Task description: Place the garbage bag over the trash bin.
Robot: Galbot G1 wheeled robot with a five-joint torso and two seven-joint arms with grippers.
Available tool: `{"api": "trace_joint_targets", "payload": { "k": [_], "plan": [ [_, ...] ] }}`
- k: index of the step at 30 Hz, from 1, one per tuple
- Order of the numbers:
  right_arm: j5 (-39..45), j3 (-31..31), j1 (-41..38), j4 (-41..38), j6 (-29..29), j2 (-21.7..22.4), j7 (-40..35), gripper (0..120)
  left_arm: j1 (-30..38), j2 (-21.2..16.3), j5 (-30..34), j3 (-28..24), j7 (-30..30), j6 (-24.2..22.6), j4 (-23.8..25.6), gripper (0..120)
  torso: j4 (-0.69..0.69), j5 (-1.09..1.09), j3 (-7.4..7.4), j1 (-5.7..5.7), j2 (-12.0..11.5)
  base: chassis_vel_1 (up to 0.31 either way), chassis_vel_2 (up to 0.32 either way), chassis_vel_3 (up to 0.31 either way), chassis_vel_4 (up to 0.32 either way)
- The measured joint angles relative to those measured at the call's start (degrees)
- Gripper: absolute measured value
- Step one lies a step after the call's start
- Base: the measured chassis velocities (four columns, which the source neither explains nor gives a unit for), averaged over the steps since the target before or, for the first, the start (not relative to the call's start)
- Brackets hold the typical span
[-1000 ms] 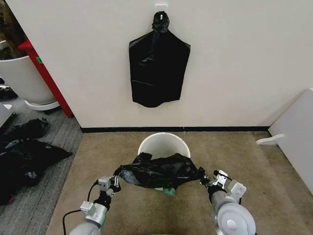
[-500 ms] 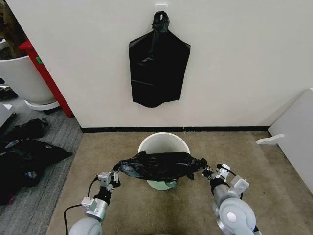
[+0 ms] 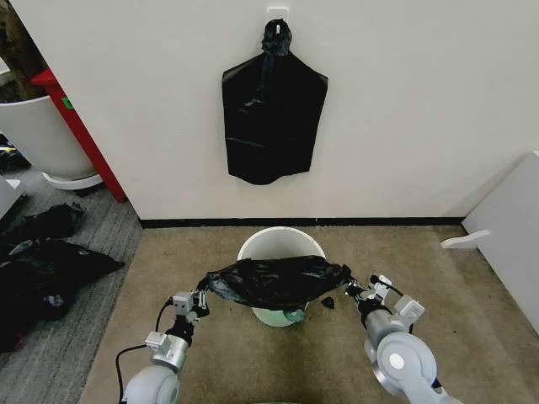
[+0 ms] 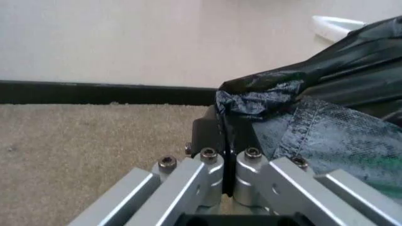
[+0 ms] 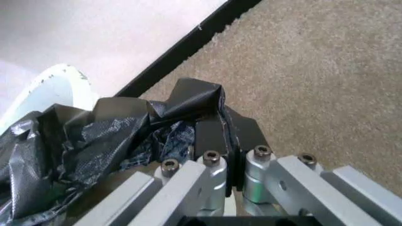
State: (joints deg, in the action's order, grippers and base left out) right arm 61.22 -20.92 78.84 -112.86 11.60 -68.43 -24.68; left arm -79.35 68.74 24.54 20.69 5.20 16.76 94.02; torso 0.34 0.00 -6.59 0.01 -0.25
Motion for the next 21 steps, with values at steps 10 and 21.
{"api": "trace_joint_targets", "payload": {
  "k": [10,21],
  "plan": [
    [0.06,-1.01,-2.26,2.61,1.20,0.42,2.97,0,3.25,0.06,0.57,-1.31,0.48,-2.63,-1.62,0,0.00,0.00,0.00,0.00,0.00,0.000,0.000,0.000,0.000],
    [-2.14,-0.16,0.81,-0.56,2.56,1.43,2.85,21,0.16,-0.57,0.87,-0.07,0.14,-5.21,1.43,9,0.00,0.00,0.00,0.00,0.00,0.000,0.000,0.000,0.000]
  ]
}}
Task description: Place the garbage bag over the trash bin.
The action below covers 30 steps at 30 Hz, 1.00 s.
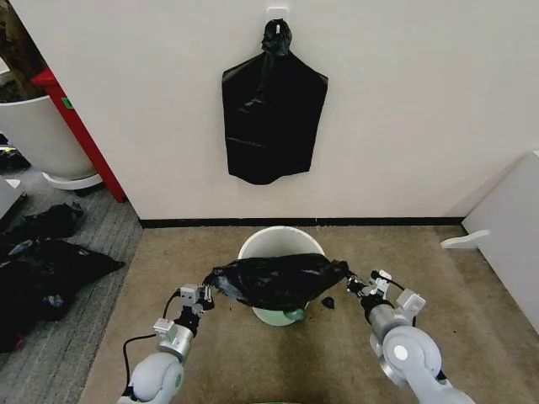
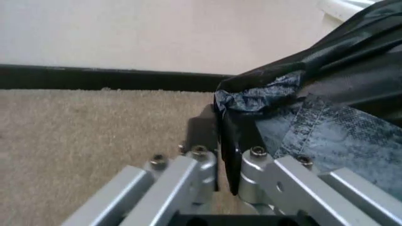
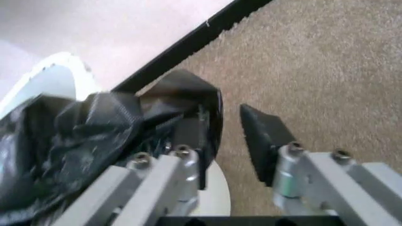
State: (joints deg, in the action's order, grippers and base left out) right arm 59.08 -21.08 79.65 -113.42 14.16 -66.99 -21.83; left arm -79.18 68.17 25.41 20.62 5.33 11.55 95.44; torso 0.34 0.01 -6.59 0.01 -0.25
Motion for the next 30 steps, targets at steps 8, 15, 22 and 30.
{"api": "trace_joint_targets", "payload": {
  "k": [8,15,22,30],
  "plan": [
    [-3.79,-0.80,4.51,-4.24,0.61,1.69,-1.74,59,-4.76,-1.94,0.88,2.46,0.54,-0.07,4.34,44,0.01,0.00,0.00,0.00,0.00,0.000,0.000,0.000,0.000],
    [-4.80,-0.01,5.88,-5.96,0.53,2.45,-2.64,84,-10.52,-2.55,0.92,3.53,3.19,2.57,6.00,70,0.00,0.00,0.00,0.00,0.00,0.000,0.000,0.000,0.000],
    [-7.69,1.57,7.18,-8.37,-0.07,2.95,-3.29,100,-13.81,-2.66,1.47,4.26,4.76,5.66,6.75,94,0.01,-0.01,0.00,0.00,0.00,0.000,0.000,0.000,0.000],
    [-10.64,5.10,8.01,-13.42,-0.80,3.47,-6.31,100,-19.14,-1.93,2.59,4.86,6.73,9.66,9.16,100,-0.01,-0.01,0.00,0.00,0.00,0.000,0.000,0.000,0.000]
  ]
}}
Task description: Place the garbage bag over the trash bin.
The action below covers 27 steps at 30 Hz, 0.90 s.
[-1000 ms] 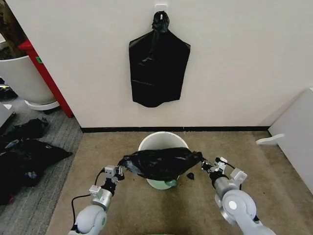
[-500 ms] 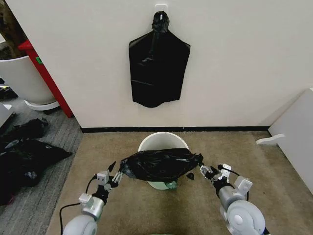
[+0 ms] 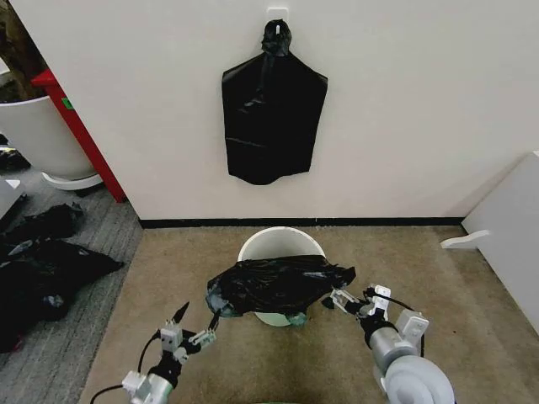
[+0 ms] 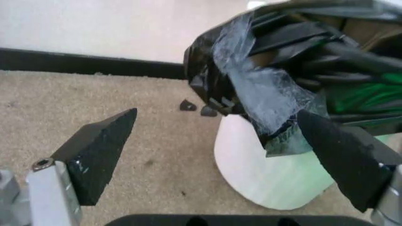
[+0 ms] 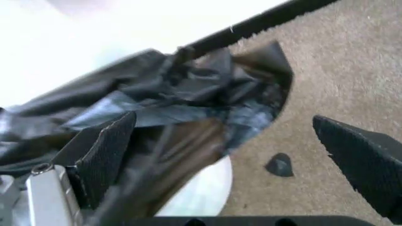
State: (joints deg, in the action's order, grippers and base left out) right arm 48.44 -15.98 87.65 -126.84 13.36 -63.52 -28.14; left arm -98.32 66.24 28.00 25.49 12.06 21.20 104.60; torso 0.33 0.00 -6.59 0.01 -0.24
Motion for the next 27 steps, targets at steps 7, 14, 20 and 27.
{"api": "trace_joint_targets", "payload": {
  "k": [7,14,20,27],
  "plan": [
    [-2.80,0.71,2.68,-4.90,-0.03,-0.63,-2.74,100,-2.99,-0.11,0.87,1.44,1.49,2.29,1.07,100,0.01,0.00,0.00,0.00,0.00,0.000,0.000,0.000,0.000],
    [-5.94,1.61,4.64,-9.58,-0.08,-1.21,-4.64,100,-6.09,-0.16,2.51,3.27,1.99,3.40,2.62,100,0.01,0.00,0.00,0.00,0.00,0.000,0.000,0.000,0.000],
    [-6.69,-1.03,3.15,-13.98,0.97,1.70,-4.77,100,-8.65,0.76,5.47,3.76,-0.43,0.52,9.44,100,0.01,0.01,0.00,0.00,0.00,0.000,0.000,0.000,0.000],
    [3.72,-13.85,-2.69,-13.76,6.80,13.92,-0.25,100,-9.90,1.33,7.58,1.27,-6.99,-9.50,20.73,100,0.07,0.02,0.00,0.00,0.00,0.000,0.000,0.000,0.000]
  ]
}}
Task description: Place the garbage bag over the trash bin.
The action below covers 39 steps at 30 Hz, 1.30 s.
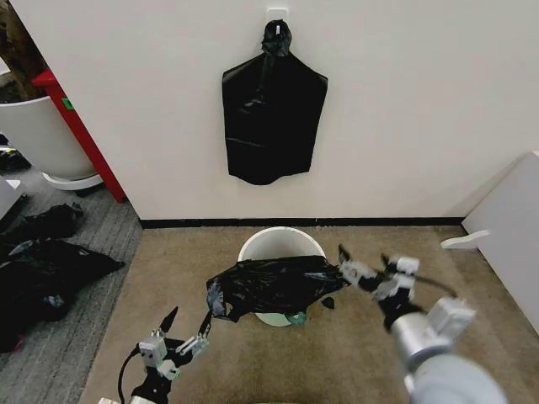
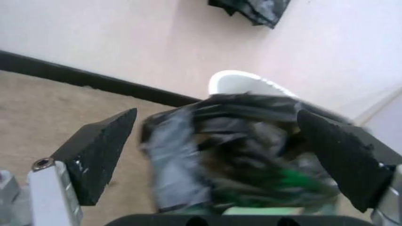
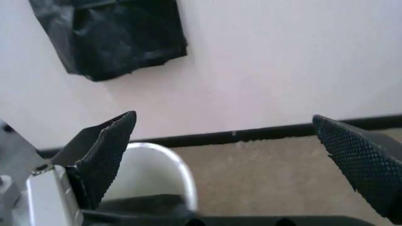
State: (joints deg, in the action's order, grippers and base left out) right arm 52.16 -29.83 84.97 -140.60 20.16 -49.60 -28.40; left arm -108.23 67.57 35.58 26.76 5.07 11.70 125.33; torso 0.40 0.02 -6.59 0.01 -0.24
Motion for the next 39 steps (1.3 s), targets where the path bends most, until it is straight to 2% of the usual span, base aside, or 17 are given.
{"api": "trace_joint_targets", "payload": {
  "k": [4,6,9,12,14,15,17,22,23,25,27,29,30,32,35,36,39],
  "plan": [
    [5.82,0.75,-9.60,5.44,5.20,7.82,2.66,100,-3.09,1.62,0.95,-0.19,-2.74,-3.47,5.58,100,-0.07,0.02,0.00,0.00,0.00,0.000,0.000,0.000,0.000],
    [10.13,5.04,-18.85,9.63,9.90,10.93,3.81,100,-4.49,2.47,0.96,-0.27,-4.64,-5.33,7.50,100,-0.08,0.03,-0.01,0.00,0.00,0.000,0.000,0.000,0.000],
    [13.41,8.03,-25.86,13.30,14.12,12.29,6.02,100,-5.11,2.82,0.98,-0.30,-6.23,-6.96,8.76,100,-0.07,-0.03,-0.01,0.00,0.00,0.000,0.000,0.000,0.000],
    [15.78,12.34,-36.90,19.66,20.90,13.78,14.96,100,-5.70,2.92,1.02,-0.32,-8.56,-10.04,10.59,100,-0.08,0.04,-0.01,0.00,0.00,0.000,0.000,0.000,0.000],
    [15.24,16.12,-43.09,23.06,22.03,14.96,20.38,100,-5.78,2.98,0.96,-0.35,-9.63,-11.47,11.10,100,-0.06,-0.05,-0.01,0.00,0.00,0.000,0.000,0.000,0.000],
    [15.24,16.12,-43.09,23.06,22.03,14.96,20.38,100,-5.78,2.98,0.96,-0.35,-9.63,-11.47,11.10,100,-0.06,-0.05,-0.01,0.00,0.00,0.000,0.000,0.000,0.000],
    [13.45,21.82,-49.59,26.49,22.33,15.66,25.39,100,-5.89,3.11,0.83,-0.36,-10.36,-13.07,11.58,100,-0.07,0.00,-0.01,0.00,0.00,0.000,0.000,0.000,0.000],
    [9.17,36.30,-63.82,34.26,22.34,14.77,35.53,100,-5.95,2.97,0.65,-0.26,-12.52,-18.45,12.96,100,-0.05,0.03,-0.01,0.00,0.00,0.000,0.000,0.000,0.000],
    [9.17,36.30,-63.82,34.26,22.34,14.77,35.53,100,-5.95,2.97,0.65,-0.26,-12.52,-18.45,12.96,100,-0.05,0.03,-0.01,0.00,0.00,0.000,0.000,0.000,0.000],
    [8.27,43.40,-71.02,38.47,22.27,13.44,39.72,100,-5.68,2.82,0.64,-0.12,-13.42,-20.26,13.16,100,-0.07,-0.10,0.01,0.00,0.00,0.000,0.000,0.000,0.000],
    [6.22,48.42,-75.71,42.07,22.26,11.96,43.76,100,-5.59,2.82,0.81,0.09,-14.16,-21.65,13.55,100,-0.07,0.03,-0.01,0.01,-0.01,0.000,0.000,0.000,0.000],
    [4.01,54.34,-80.67,45.43,22.17,10.39,47.01,100,-5.61,2.82,1.00,0.26,-15.39,-23.45,14.22,100,-0.05,-0.04,0.00,0.00,0.00,0.000,0.000,0.000,0.000],
    [4.01,54.34,-80.67,45.43,22.17,10.39,47.01,100,-5.61,2.82,1.00,0.26,-15.39,-23.45,14.22,100,-0.05,-0.04,0.00,0.00,0.00,0.000,0.000,0.000,0.000],
    [3.33,62.20,-86.35,47.74,22.16,9.32,49.11,100,-5.74,2.82,1.14,0.34,-16.55,-25.24,14.90,100,-0.07,0.04,-0.01,0.00,0.00,0.000,0.000,0.000,0.000],
    [1.65,71.31,-93.53,50.08,22.11,7.61,51.58,100,-5.63,2.76,1.19,0.48,-17.40,-26.74,15.30,100,-0.05,-0.09,0.00,0.00,0.00,0.000,0.000,0.000,0.000],
    [1.31,74.06,-95.74,50.95,22.10,6.64,51.91,100,-5.50,2.72,1.29,0.52,-17.62,-27.36,15.39,100,-0.06,0.01,-0.01,0.01,0.00,0.000,0.000,0.000,0.000],
    [1.12,77.70,-98.64,52.39,22.08,4.83,52.11,100,-5.11,2.72,1.45,0.63,-17.94,-28.22,15.58,100,-0.05,-0.06,0.00,0.00,0.00,0.000,0.000,0.000,0.000]
  ]
}}
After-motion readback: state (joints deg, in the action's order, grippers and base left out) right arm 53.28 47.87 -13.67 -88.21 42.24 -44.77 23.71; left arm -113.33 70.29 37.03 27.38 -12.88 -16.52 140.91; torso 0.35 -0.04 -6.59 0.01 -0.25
